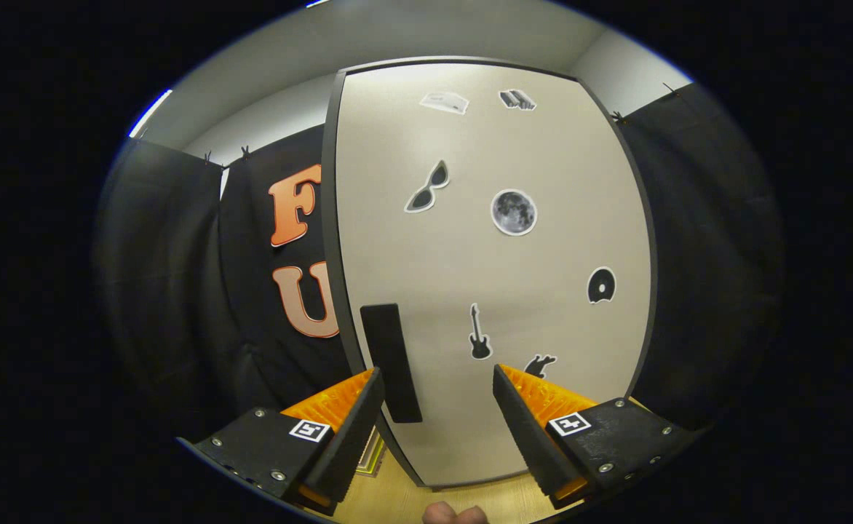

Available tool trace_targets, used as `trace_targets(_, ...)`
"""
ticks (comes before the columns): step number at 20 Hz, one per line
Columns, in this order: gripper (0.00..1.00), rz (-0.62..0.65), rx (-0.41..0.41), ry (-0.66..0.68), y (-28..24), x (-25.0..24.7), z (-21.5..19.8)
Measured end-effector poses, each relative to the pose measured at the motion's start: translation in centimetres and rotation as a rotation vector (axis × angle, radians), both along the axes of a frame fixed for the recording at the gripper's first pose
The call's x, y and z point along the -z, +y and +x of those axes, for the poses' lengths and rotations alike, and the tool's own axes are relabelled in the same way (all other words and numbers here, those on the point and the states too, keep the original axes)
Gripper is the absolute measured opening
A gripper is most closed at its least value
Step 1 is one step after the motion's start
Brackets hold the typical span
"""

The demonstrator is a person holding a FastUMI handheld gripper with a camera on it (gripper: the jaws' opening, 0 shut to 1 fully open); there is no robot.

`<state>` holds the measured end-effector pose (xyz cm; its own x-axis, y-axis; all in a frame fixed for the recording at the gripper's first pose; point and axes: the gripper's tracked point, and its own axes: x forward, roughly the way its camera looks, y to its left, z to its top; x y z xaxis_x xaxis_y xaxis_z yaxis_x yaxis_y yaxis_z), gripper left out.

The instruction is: Open the shoe cabinet door, grab the shoes and put them into the shoe cabinet, then close the shoe cabinet door.

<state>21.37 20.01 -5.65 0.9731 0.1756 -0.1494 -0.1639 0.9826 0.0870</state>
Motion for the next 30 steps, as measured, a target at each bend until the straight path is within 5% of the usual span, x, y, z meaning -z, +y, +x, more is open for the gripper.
trace_targets(17,0.94,-0.005,-0.022,-0.075,-20.0,-4.8,-15.5)
trace_targets(30,0.94,-0.067,-0.017,-0.075,-20.4,-3.6,-18.0)
